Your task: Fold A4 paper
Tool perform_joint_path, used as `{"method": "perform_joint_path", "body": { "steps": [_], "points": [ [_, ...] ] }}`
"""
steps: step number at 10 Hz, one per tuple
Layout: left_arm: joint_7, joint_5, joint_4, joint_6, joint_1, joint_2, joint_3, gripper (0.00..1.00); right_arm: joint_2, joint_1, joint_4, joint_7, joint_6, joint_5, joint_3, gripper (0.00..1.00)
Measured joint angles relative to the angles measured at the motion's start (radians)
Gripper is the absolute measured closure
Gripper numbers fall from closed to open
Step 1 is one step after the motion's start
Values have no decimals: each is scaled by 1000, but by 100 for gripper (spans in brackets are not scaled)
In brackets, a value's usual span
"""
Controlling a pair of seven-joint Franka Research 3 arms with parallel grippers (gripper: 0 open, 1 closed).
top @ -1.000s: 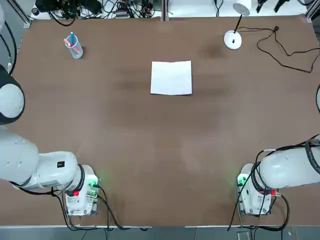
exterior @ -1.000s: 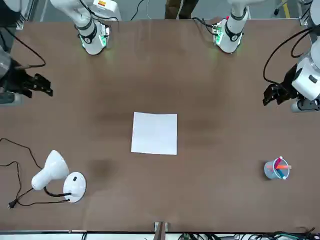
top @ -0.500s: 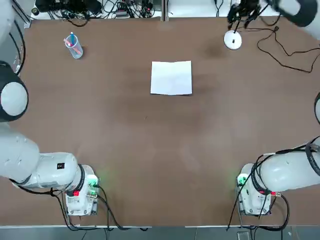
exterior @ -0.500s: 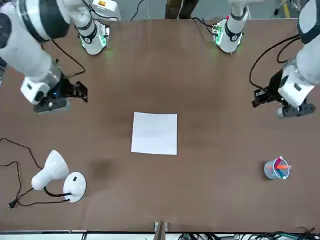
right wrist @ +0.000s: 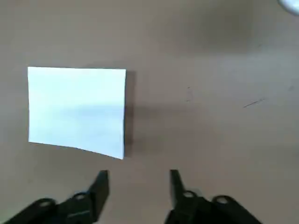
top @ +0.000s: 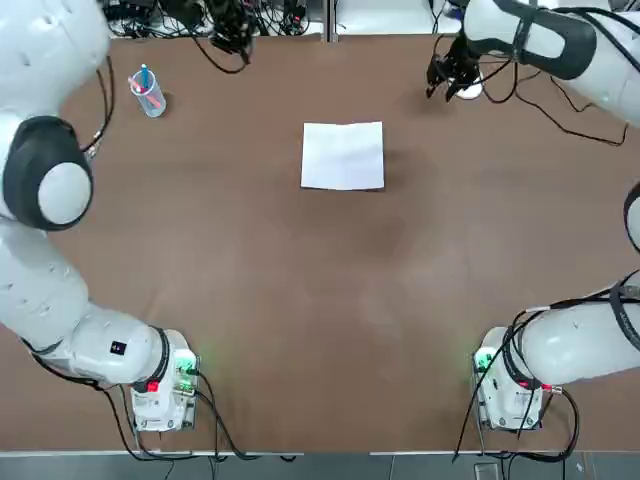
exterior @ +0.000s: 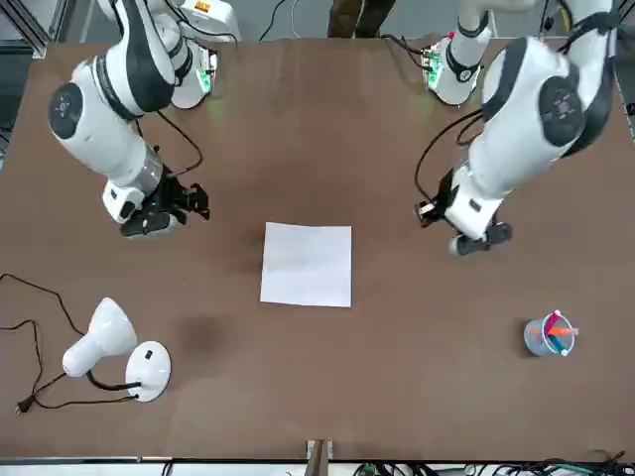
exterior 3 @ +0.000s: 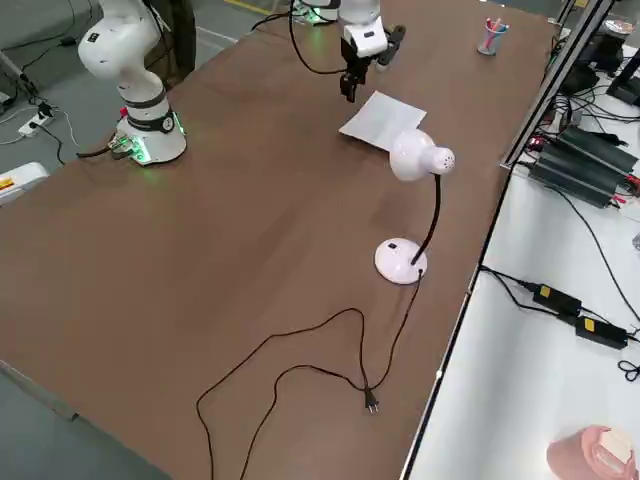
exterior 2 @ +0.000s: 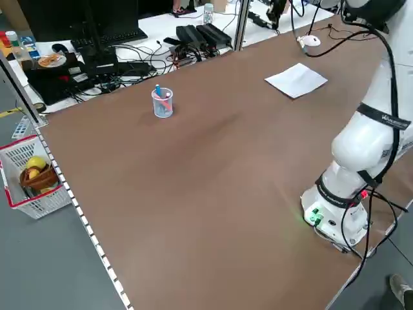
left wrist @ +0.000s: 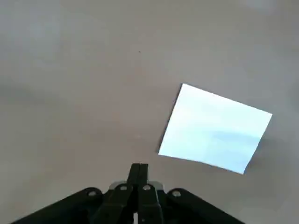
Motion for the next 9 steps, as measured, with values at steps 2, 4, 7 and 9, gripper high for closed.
{"method": "perform_joint_path", "body": {
  "steps": [2, 4, 7, 9],
  "points": [
    [-114, 63, 38, 91, -66, 112, 0, 99, 58, 0, -28, 0, 79, 37, 11, 60],
    [-167, 80, 58, 137, -97, 181, 0, 99, 125, 0, -36, 0, 130, 92, 22, 79],
    [-222, 106, 61, 233, -123, 253, 2, 99, 198, 0, -36, 0, 160, 159, 29, 81],
    [-263, 133, 72, 344, -158, 342, 6, 99, 240, 0, -37, 0, 199, 166, 30, 83]
  ]
}}
